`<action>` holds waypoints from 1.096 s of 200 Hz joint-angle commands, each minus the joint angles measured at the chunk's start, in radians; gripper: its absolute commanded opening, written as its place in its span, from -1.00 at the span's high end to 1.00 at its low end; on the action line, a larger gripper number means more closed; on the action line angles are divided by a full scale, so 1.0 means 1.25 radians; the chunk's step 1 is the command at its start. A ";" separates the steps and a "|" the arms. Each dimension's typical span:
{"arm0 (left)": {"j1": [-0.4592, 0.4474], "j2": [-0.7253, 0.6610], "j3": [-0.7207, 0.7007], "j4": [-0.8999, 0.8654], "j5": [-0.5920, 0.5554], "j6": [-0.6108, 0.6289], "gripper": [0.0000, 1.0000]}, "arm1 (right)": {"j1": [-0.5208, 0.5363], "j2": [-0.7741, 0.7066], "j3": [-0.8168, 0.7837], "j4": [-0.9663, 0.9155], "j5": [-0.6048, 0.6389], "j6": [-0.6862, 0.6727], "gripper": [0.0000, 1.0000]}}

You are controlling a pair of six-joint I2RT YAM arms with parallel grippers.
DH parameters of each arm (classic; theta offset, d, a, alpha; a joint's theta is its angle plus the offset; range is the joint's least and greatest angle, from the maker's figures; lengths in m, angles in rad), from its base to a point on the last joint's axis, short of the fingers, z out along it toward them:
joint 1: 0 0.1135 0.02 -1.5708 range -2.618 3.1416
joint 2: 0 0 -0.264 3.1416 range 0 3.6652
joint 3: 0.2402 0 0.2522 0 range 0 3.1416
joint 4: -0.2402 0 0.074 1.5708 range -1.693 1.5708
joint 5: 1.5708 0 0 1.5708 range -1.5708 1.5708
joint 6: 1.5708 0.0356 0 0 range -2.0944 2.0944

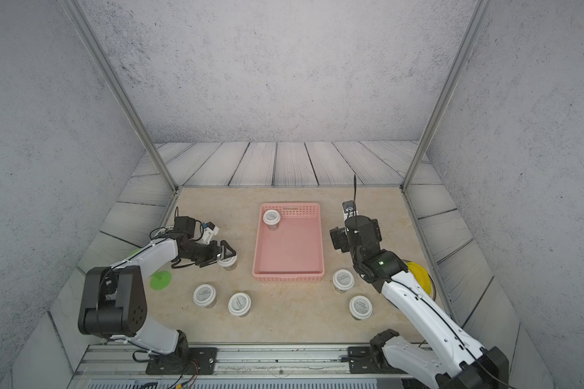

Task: Put the yogurt in the basket
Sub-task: Pick up the yogurt from the center of the board.

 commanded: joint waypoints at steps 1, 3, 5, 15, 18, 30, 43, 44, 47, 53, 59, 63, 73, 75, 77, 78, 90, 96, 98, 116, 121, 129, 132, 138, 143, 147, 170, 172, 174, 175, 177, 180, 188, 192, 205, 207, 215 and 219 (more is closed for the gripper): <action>-0.007 0.016 0.017 -0.014 -0.012 0.003 -0.78 | 0.000 -0.010 -0.008 0.004 0.015 -0.003 -1.00; -0.008 0.016 0.016 -0.014 -0.013 0.002 -0.78 | 0.000 -0.011 -0.008 0.005 0.013 -0.003 -0.99; -0.008 0.017 0.016 -0.014 -0.012 0.003 -0.78 | -0.001 -0.011 -0.008 0.004 0.011 -0.003 -1.00; -0.009 0.020 0.014 -0.010 -0.014 0.001 -0.76 | 0.000 -0.009 -0.007 0.006 0.000 -0.002 -0.99; -0.011 0.022 0.013 -0.010 -0.015 0.001 -0.75 | 0.000 -0.008 -0.005 0.006 -0.002 -0.002 -0.99; -0.014 0.024 0.017 -0.015 -0.019 0.002 -0.75 | 0.000 -0.007 -0.005 0.004 0.006 -0.005 -0.99; -0.013 0.023 0.021 -0.022 -0.023 0.003 -0.72 | 0.000 -0.008 -0.008 0.004 0.014 -0.005 -0.99; -0.013 0.023 0.022 -0.022 -0.023 0.002 -0.72 | 0.000 -0.008 -0.008 0.005 0.014 -0.004 -0.99; -0.013 0.023 0.022 -0.022 -0.023 0.002 -0.72 | -0.001 -0.009 -0.009 0.005 0.013 -0.004 -0.99; -0.014 0.023 0.020 -0.019 -0.023 0.002 -0.70 | -0.001 -0.009 -0.009 0.005 0.008 -0.003 -1.00; -0.015 0.025 0.017 -0.016 -0.023 0.001 -0.69 | -0.001 -0.009 -0.008 0.006 0.002 -0.003 -0.99; -0.015 0.024 0.016 -0.014 -0.023 0.001 -0.68 | -0.001 -0.008 -0.006 0.006 -0.001 -0.003 -1.00; -0.014 0.028 0.017 -0.013 -0.023 0.000 -0.66 | 0.000 -0.008 -0.005 0.005 0.004 -0.004 -1.00; -0.015 0.028 0.018 -0.013 -0.023 0.000 -0.66 | -0.001 -0.008 -0.005 0.005 0.005 -0.004 -0.99; -0.015 0.028 0.018 -0.016 -0.023 0.001 -0.65 | -0.001 -0.008 -0.005 0.004 0.007 -0.004 -0.99; -0.015 0.028 0.019 -0.016 -0.023 0.001 -0.65 | -0.001 -0.008 -0.006 0.005 0.008 -0.005 -0.99; -0.015 0.026 0.023 -0.023 -0.027 0.000 -0.63 | -0.001 -0.009 -0.008 0.004 0.014 -0.004 -1.00; -0.015 0.025 0.023 -0.022 -0.026 0.001 -0.61 | -0.001 -0.009 -0.008 0.006 0.010 -0.003 -1.00; -0.015 0.025 0.022 -0.022 -0.027 0.001 -0.61 | -0.001 -0.009 -0.008 0.006 0.008 -0.003 -1.00; -0.016 0.021 0.017 -0.016 -0.023 0.001 -0.59 | 0.000 -0.007 -0.006 0.005 0.003 -0.003 -1.00; -0.016 0.020 0.019 -0.016 -0.023 0.001 -0.59 | 0.000 -0.008 -0.006 0.004 0.007 -0.004 -0.99; -0.015 0.016 0.020 -0.021 -0.026 0.003 -0.59 | -0.001 -0.008 -0.008 0.005 0.011 -0.004 -0.99; -0.016 0.014 0.020 -0.021 -0.028 0.003 -0.59 | -0.001 -0.009 -0.008 0.005 0.012 -0.004 -0.99; -0.016 0.010 0.019 -0.021 -0.028 0.003 -0.59 | -0.001 -0.009 -0.009 0.005 0.009 -0.004 -0.99; -0.016 0.007 0.018 -0.021 -0.026 0.002 -0.58 | -0.001 -0.009 -0.009 0.005 0.005 -0.003 -0.99; -0.016 0.005 0.017 -0.021 -0.024 0.001 -0.58 | 0.001 -0.008 -0.008 0.005 0.003 -0.003 -0.99; -0.016 -0.005 0.017 -0.022 -0.023 0.002 -0.57 | -0.001 -0.008 -0.008 0.003 0.013 -0.005 -1.00; -0.016 -0.007 0.018 -0.023 -0.024 0.002 -0.57 | -0.001 -0.009 -0.007 0.003 0.013 -0.006 -1.00; -0.016 -0.009 0.020 -0.025 -0.025 0.002 -0.57 | -0.001 -0.009 -0.008 0.004 0.015 -0.006 -1.00; -0.016 -0.009 0.020 -0.026 -0.026 0.003 -0.57 | -0.001 -0.009 -0.008 0.004 0.016 -0.006 -1.00; -0.015 -0.011 0.021 -0.027 -0.026 0.004 -0.57 | -0.001 -0.009 -0.008 0.004 0.015 -0.005 -1.00; -0.016 -0.012 0.021 -0.027 -0.027 0.003 -0.57 | -0.001 -0.009 -0.008 0.004 0.015 -0.005 -0.99; -0.016 -0.019 0.022 -0.030 -0.027 0.004 -0.57 | 0.000 -0.007 -0.008 0.004 0.008 -0.003 -0.99; -0.016 -0.021 0.022 -0.029 -0.027 0.004 -0.57 | -0.001 -0.006 -0.008 0.004 0.005 -0.003 -0.99; -0.016 -0.027 0.023 -0.029 -0.023 0.003 -0.56 | -0.001 -0.005 -0.005 0.004 0.002 -0.003 -1.00; -0.016 -0.028 0.024 -0.030 -0.023 0.003 -0.56 | 0.000 -0.006 -0.005 0.003 0.002 -0.004 -1.00; -0.016 -0.031 0.028 -0.034 -0.025 0.004 -0.56 | 0.000 -0.006 -0.006 0.003 0.012 -0.005 -0.99; -0.016 -0.032 0.030 -0.036 -0.027 0.005 -0.55 | 0.000 -0.006 -0.007 0.004 0.015 -0.006 -1.00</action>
